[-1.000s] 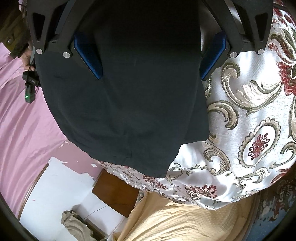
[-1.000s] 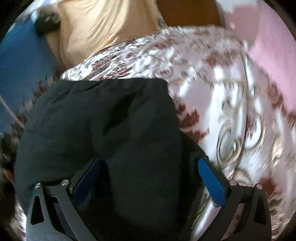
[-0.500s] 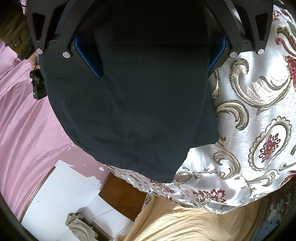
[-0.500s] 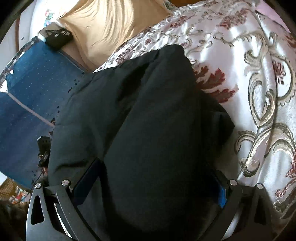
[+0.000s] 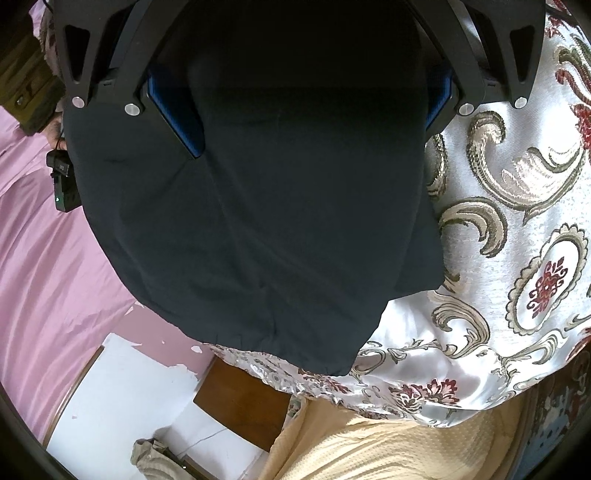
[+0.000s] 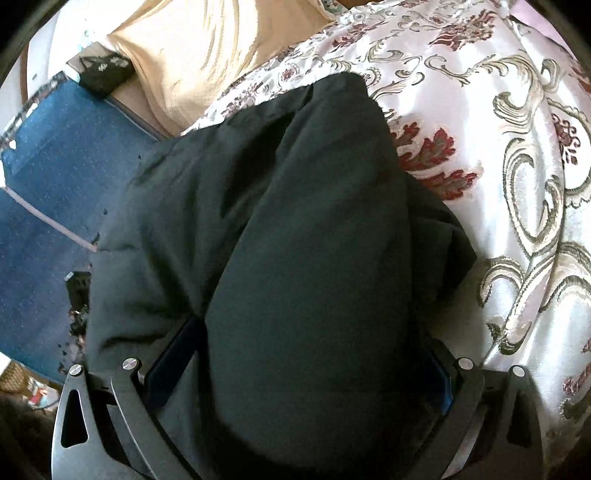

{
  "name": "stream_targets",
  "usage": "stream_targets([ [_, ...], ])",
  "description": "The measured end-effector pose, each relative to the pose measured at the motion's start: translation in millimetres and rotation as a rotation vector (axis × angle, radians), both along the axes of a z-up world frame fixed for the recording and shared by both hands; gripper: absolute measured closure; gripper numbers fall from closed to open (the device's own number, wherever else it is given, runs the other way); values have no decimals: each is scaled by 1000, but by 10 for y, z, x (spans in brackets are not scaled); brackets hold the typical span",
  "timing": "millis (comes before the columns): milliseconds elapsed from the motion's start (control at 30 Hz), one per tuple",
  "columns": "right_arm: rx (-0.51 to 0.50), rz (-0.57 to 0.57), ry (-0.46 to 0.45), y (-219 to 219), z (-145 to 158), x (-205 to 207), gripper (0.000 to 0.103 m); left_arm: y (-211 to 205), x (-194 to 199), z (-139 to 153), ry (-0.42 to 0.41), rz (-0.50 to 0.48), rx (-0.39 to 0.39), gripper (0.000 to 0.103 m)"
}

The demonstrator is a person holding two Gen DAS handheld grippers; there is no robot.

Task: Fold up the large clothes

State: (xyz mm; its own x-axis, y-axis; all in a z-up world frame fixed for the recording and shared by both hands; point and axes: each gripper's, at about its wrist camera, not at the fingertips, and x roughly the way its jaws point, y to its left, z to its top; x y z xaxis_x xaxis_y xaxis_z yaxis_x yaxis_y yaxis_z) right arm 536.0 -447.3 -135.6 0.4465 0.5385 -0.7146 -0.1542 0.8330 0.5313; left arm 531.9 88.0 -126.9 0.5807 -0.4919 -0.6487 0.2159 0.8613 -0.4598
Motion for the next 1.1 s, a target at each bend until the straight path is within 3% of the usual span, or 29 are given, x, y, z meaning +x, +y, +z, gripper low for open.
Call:
stream_targets([
  [533, -136, -103, 67, 198, 45, -48, 1, -58, 55, 20, 17, -2, 25, 0],
  [733, -195, -142, 49, 445, 131, -100, 1, -88, 68, 62, 14, -13, 39, 2],
  [867, -211, -165, 28, 465, 187, -149, 13, -132, 21, 149, -22, -33, 68, 26],
  [900, -210, -186, 23, 488, 217, -169, 19, -146, 3, 188, -39, -32, 83, 30],
  [1000, -247, -222, 4, 578, 314, -251, 35, -129, -20, 255, -48, -4, 88, 59],
  [1100, -295, -249, -16, 641, 406, -291, 53, -123, -91, 370, -81, 25, 98, 75],
])
